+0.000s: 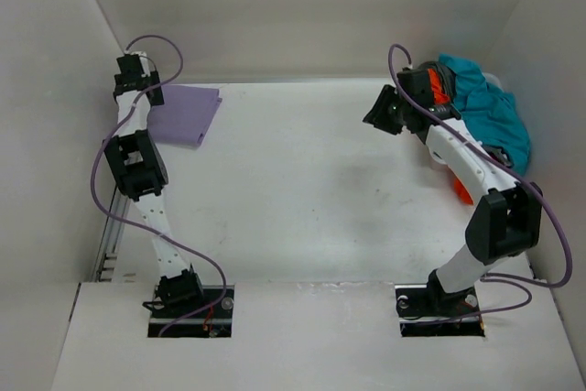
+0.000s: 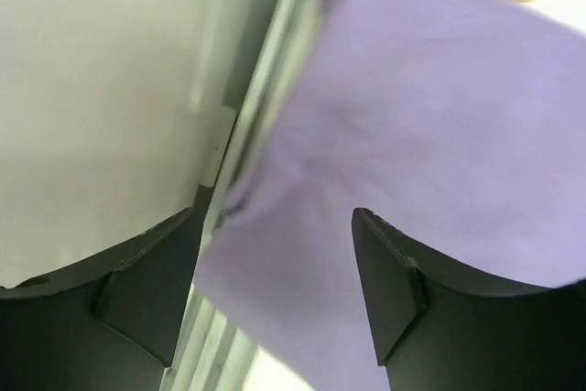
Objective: Fold and stack the t-shirts
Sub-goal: Put the neatly folded tshirt into the corner of the board with the left arm
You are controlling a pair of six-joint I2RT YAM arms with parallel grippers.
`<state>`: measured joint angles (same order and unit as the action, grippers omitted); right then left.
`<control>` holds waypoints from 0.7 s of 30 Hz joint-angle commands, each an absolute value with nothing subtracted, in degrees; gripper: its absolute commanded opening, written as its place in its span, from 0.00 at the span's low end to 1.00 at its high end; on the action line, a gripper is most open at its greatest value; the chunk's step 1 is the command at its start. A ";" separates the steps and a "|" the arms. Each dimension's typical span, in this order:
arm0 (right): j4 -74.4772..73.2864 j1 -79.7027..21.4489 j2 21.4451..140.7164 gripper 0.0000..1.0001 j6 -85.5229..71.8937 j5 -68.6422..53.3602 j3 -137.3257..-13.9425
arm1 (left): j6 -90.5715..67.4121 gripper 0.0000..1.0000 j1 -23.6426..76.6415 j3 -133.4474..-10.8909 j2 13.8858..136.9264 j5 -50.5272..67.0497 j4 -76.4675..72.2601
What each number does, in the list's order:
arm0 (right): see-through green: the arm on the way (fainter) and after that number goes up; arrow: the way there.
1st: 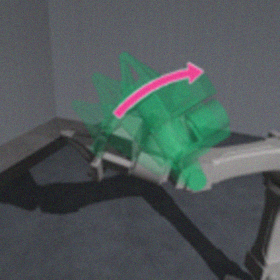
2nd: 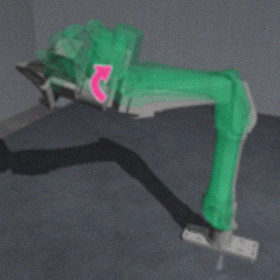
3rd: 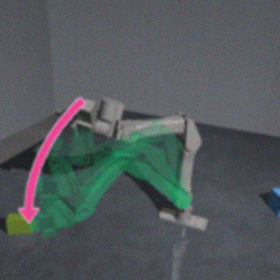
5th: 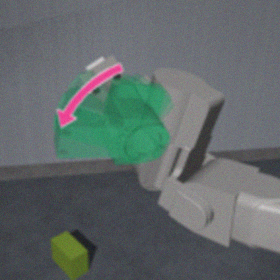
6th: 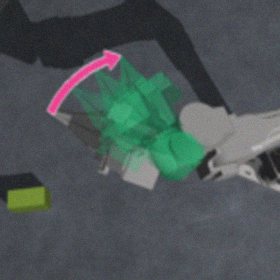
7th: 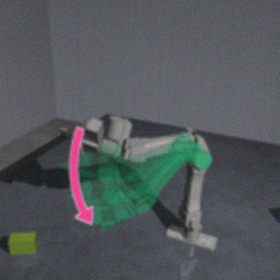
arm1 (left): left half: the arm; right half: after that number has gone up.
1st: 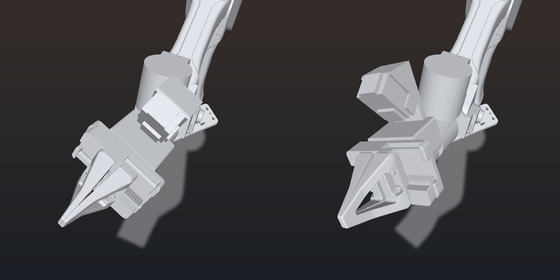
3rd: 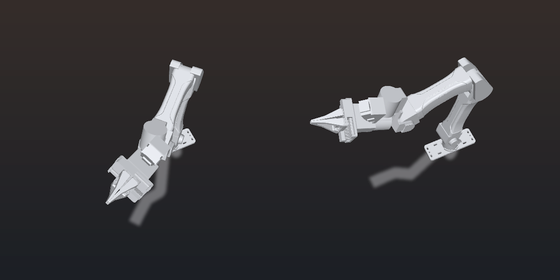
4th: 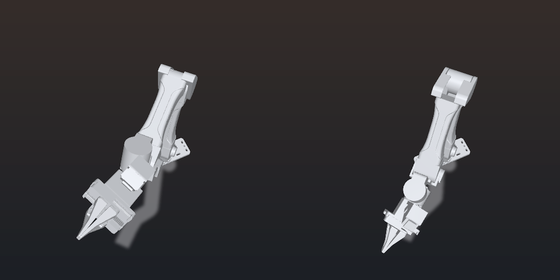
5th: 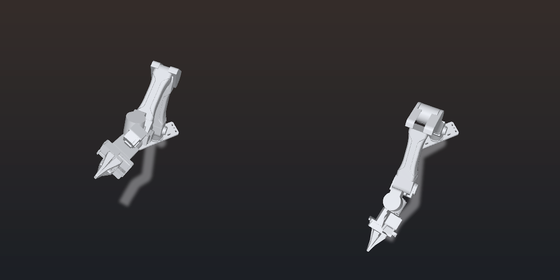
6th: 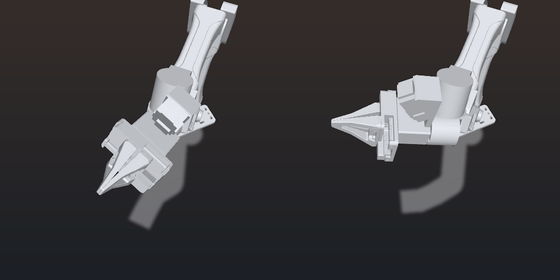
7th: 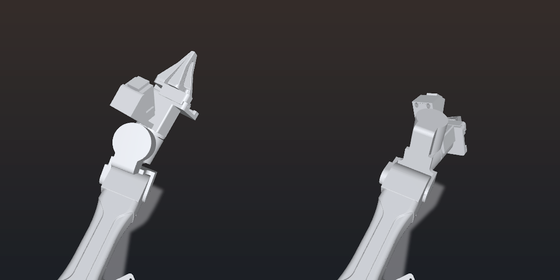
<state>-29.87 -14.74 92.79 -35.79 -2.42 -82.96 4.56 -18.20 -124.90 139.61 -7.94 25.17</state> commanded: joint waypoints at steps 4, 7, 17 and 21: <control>-25.75 -15.16 87.37 0.45 -36.39 -3.60 -78.49 | 17.92 0.65 -11.48 -113.82 127.18 -10.90 13.45; -25.31 -15.16 86.40 0.45 -36.56 -3.60 -77.87 | 20.30 0.61 -9.98 -114.69 129.89 -10.37 15.55; -25.49 -15.16 85.78 0.45 -37.09 -3.78 -78.13 | 20.48 0.55 -7.96 -121.28 139.38 -4.31 27.15; -25.75 -15.07 87.10 0.46 -37.44 -4.74 -80.15 | 20.13 0.56 -7.87 -129.18 146.32 -3.96 29.18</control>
<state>-27.88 -14.74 87.33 -36.88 -3.68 -77.84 19.79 -8.14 -123.92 142.39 -6.11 26.72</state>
